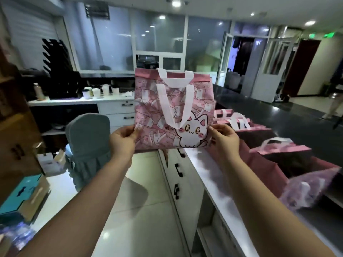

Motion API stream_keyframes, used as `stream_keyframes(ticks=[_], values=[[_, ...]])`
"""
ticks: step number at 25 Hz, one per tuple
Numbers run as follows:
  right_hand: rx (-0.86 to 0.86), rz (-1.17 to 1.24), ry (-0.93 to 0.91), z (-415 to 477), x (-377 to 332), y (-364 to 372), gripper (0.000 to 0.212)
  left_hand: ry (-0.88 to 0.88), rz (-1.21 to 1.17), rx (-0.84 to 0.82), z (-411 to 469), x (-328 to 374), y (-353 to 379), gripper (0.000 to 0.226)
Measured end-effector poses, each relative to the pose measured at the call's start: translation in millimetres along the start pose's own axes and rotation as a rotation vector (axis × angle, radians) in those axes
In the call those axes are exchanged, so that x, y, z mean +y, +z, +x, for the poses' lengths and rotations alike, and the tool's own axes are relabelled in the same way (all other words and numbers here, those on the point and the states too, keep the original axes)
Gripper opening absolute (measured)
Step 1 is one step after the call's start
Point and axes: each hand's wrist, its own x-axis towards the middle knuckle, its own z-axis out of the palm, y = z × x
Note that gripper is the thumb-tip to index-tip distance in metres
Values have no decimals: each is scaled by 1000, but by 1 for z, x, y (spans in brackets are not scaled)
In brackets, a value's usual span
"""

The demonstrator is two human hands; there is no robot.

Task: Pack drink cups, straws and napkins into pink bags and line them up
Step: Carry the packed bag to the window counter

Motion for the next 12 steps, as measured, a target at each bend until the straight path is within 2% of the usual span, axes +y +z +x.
stream_keyframes(ticks=[4, 12], values=[[-51, 49, 69, 65, 8, 84, 17, 40, -34, 14, 97, 0, -11, 14], [-57, 0, -14, 201, 50, 182, 8, 23, -80, 80, 244, -51, 19, 16]])
